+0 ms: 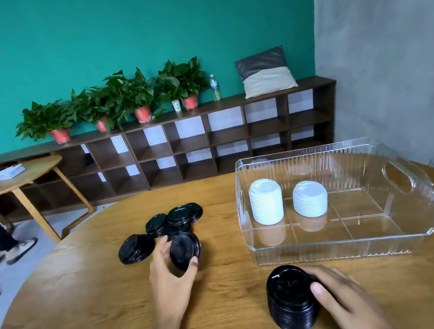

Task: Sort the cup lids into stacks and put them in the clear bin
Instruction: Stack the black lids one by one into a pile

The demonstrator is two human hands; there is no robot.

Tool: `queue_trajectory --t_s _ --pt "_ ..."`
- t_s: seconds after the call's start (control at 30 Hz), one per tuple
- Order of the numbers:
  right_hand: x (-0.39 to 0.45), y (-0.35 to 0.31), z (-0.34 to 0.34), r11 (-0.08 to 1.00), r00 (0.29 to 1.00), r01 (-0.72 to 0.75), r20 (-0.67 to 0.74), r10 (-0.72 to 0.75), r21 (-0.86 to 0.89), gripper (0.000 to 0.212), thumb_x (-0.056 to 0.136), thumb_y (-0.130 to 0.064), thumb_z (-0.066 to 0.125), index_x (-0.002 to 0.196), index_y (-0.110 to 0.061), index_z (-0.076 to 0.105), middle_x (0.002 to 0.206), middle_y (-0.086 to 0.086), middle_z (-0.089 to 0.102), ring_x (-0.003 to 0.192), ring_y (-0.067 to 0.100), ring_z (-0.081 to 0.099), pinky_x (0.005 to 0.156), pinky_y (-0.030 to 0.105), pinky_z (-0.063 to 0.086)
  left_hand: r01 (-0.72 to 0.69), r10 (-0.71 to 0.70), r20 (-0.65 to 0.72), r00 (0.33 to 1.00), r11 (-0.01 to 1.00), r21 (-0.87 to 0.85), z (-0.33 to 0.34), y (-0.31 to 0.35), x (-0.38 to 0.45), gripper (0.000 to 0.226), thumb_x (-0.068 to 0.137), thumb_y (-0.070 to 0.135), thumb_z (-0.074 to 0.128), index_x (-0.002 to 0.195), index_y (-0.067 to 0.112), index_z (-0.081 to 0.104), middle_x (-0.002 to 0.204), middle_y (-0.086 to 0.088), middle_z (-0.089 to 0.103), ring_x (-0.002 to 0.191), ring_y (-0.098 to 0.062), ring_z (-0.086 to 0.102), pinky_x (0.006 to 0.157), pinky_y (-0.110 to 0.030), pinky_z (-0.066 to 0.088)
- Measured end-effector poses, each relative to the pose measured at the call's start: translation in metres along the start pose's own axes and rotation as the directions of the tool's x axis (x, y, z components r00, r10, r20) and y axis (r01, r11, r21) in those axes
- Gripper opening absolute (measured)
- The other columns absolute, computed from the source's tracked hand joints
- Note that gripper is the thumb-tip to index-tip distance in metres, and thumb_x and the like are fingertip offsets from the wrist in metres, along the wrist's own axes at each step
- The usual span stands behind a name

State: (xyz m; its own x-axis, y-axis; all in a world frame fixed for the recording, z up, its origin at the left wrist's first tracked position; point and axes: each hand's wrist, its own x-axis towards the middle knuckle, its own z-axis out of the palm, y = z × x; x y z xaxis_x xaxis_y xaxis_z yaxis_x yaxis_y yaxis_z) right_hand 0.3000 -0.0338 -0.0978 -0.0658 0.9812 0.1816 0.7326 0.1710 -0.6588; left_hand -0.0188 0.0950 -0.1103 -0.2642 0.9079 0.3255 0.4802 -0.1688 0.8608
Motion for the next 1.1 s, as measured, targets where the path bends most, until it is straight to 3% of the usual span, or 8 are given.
queue_trajectory --t_s 0.13,0.23,0.33,0.47,0.57,0.77,0.93,1.1 --pt "-0.002 0.000 0.002 1.000 1.000 0.013 -0.018 -0.013 -0.001 0.042 0.091 -0.064 0.025 0.127 -0.053 0.045 0.127 -0.036 0.053 0.124 -0.011 0.042 0.105 0.026 0.030 -0.173 0.089 0.366 0.926 0.964 0.204 -0.006 0.007 -0.042 0.097 0.072 0.042 0.078 0.144 0.070 0.020 0.136 0.048 0.039 0.130 0.007 0.036 0.112 -0.041 0.028" --pt "-0.004 0.001 0.003 1.000 0.999 0.026 -0.028 -0.026 0.013 0.048 0.089 -0.071 0.019 0.126 -0.055 0.046 0.125 -0.039 0.053 0.124 -0.013 0.040 0.104 0.025 0.029 -0.359 0.156 0.523 0.838 0.879 0.314 -0.007 0.014 -0.050 0.092 0.066 0.054 0.057 0.141 0.075 0.009 0.133 0.061 0.022 0.126 0.029 0.018 0.108 -0.036 0.031" --pt "-0.004 0.002 0.005 0.999 0.999 0.024 -0.035 -0.023 0.023 0.048 0.091 -0.071 0.018 0.127 -0.056 0.046 0.127 -0.041 0.051 0.125 -0.014 0.039 0.105 0.027 0.029 -0.414 0.148 0.612 0.777 0.852 0.320 -0.008 0.018 -0.049 0.095 0.069 0.041 0.054 0.145 0.072 0.004 0.140 0.059 0.022 0.126 0.034 0.013 0.114 -0.038 0.028" --pt "-0.004 0.003 0.007 0.999 0.999 0.016 -0.045 -0.014 0.032 0.053 0.090 -0.073 0.017 0.128 -0.053 0.048 0.127 -0.041 0.050 0.125 -0.014 0.040 0.107 0.031 0.030 -0.397 0.131 0.599 0.790 0.854 0.336 -0.006 0.018 -0.048 0.091 0.071 0.062 0.054 0.145 0.071 0.002 0.144 0.038 0.025 0.133 0.010 0.025 0.125 -0.043 0.018" --pt "-0.004 0.003 0.007 0.999 0.999 0.020 -0.048 -0.018 0.035 0.054 0.090 -0.078 0.013 0.125 -0.055 0.046 0.126 -0.042 0.049 0.124 -0.015 0.039 0.107 0.030 0.031 -0.361 0.127 0.532 0.837 0.858 0.364 -0.004 0.017 -0.046 0.097 0.069 0.084 0.057 0.150 0.060 0.010 0.136 0.031 0.035 0.130 0.007 0.033 0.119 -0.037 0.022" --pt "-0.004 0.006 0.009 0.998 0.998 0.013 -0.058 -0.010 0.062 0.058 0.090 -0.074 0.018 0.129 -0.047 0.052 0.127 -0.039 0.052 0.124 -0.014 0.040 0.108 0.035 0.032 -0.362 0.153 0.555 0.818 0.886 0.289 -0.007 0.013 -0.047 0.086 0.071 0.068 0.058 0.141 0.073 0.008 0.141 0.047 0.037 0.134 0.009 0.033 0.118 -0.036 0.018" --pt "-0.003 0.009 0.009 0.999 0.999 0.013 -0.051 -0.010 0.048 0.061 0.091 -0.073 0.018 0.132 -0.044 0.053 0.129 -0.036 0.053 0.125 -0.010 0.042 0.109 0.036 0.032 -0.322 0.134 0.504 0.853 0.895 0.308 -0.004 0.011 -0.045 0.096 0.068 0.082 0.062 0.147 0.064 0.011 0.131 0.039 0.039 0.129 0.007 0.040 0.117 -0.037 0.025" --pt "-0.002 0.009 0.010 0.999 0.999 0.011 -0.034 -0.009 0.048 0.062 0.092 -0.071 0.018 0.133 -0.042 0.053 0.131 -0.032 0.054 0.128 -0.005 0.043 0.109 0.036 0.032 -0.232 0.166 0.467 0.868 0.969 0.086 -0.008 0.013 -0.050 0.085 0.068 0.066 0.074 0.138 0.069 0.025 0.126 0.034 0.054 0.126 0.009 0.050 0.113 -0.035 0.039"
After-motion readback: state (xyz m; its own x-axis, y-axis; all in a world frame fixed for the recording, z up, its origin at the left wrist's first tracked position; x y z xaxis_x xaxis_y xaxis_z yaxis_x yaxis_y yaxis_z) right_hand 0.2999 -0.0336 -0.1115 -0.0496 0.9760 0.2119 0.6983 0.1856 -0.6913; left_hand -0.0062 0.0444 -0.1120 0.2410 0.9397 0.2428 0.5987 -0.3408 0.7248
